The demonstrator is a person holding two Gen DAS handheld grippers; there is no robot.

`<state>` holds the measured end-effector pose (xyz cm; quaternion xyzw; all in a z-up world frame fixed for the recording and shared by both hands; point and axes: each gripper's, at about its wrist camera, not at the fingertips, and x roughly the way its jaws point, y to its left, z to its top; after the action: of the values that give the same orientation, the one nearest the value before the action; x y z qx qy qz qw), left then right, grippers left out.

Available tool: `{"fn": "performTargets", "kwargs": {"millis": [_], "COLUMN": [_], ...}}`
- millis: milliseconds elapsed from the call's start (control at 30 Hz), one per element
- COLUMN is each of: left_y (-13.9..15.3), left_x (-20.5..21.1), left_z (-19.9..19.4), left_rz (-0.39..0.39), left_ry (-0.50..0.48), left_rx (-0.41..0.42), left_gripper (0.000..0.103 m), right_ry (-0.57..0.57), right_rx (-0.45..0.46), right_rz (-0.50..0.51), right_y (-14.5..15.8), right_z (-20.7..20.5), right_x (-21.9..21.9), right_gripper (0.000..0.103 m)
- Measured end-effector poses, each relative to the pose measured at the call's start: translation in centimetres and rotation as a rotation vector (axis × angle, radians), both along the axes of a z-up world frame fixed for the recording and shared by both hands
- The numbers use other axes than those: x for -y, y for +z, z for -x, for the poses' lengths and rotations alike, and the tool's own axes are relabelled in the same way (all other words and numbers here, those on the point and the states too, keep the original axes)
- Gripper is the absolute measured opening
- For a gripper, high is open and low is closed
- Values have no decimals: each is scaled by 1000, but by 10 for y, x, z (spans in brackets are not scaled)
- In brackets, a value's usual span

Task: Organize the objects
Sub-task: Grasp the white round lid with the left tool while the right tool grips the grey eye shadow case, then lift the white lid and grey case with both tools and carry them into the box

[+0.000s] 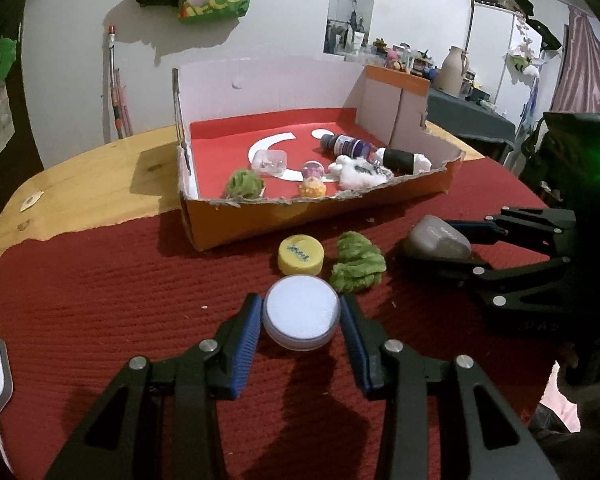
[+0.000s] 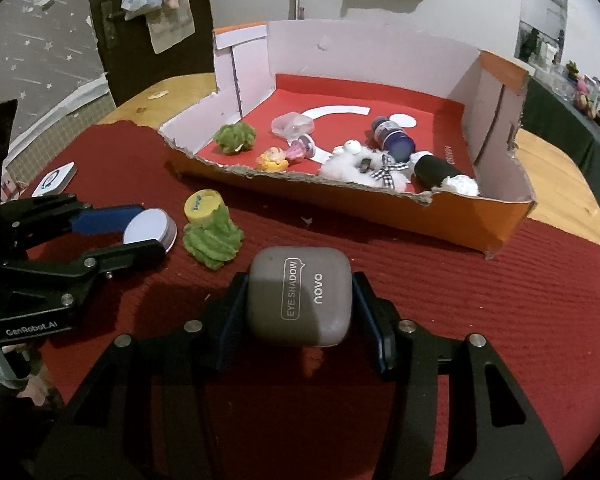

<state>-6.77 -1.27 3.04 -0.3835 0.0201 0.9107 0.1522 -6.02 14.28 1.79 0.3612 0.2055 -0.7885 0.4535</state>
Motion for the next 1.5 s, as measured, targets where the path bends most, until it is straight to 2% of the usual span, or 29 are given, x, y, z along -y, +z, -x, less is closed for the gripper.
{"fn": "performTargets", "kwargs": {"millis": [600, 700, 900, 1167, 1333, 1500], "left_y": [-5, 2, 34, 67, 65, 63], "left_x": [0, 0, 2, -7, -15, -28], "left_z": [-2, -4, -1, 50, 96, 125], "left_rz": [5, -8, -39, 5, 28, 75], "left_ry": [12, 10, 14, 58, 76, 82], "left_rx": [17, 10, -49, -66, 8, 39], "left_gripper": [42, 42, 42, 42, 42, 42], "right_ry": [8, 14, 17, 4, -46, -79], "right_rx": [27, 25, -2, -85, -92, -84], "right_rz": [-2, 12, 80, 100, 72, 19], "right_y": [-4, 2, 32, 79, 92, 95], "right_z": [-1, -2, 2, 33, 68, 97], "right_x": [-3, -5, -9, 13, 35, 58], "right_gripper": [49, 49, 49, 49, 49, 49]}}
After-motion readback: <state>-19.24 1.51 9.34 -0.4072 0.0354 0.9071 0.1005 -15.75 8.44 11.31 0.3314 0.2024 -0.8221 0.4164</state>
